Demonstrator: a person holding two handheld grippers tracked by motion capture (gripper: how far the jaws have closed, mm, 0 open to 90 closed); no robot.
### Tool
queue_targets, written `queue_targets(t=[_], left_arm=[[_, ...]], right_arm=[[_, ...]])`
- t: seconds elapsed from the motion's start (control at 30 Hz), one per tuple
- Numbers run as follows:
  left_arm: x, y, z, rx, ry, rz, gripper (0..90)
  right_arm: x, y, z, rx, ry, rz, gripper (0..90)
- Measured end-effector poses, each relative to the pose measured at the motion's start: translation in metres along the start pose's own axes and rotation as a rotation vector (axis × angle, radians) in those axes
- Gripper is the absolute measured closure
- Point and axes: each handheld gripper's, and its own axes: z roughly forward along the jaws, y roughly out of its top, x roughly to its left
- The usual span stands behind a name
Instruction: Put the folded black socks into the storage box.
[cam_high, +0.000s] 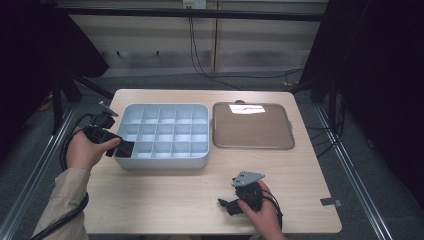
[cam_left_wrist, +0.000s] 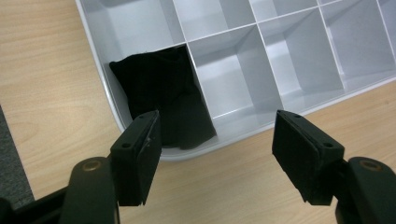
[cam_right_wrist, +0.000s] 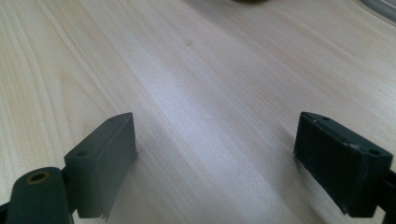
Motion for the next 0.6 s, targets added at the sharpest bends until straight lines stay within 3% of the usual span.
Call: queue_targets(t=[0.2, 0.6], left_arm=[[-0.005, -0.004, -0.004, -0.012, -0.006, 0.025, 32.8], [-0.01, -0.015, -0.007, -0.026, -0.025, 0.029, 32.4]], right_arm=[[0.0, 0.0, 0.0, 0.0, 0.0, 0.003, 12.5], [0.001, 0.0, 0.0, 0.003, 0.001, 0.007, 12.5]])
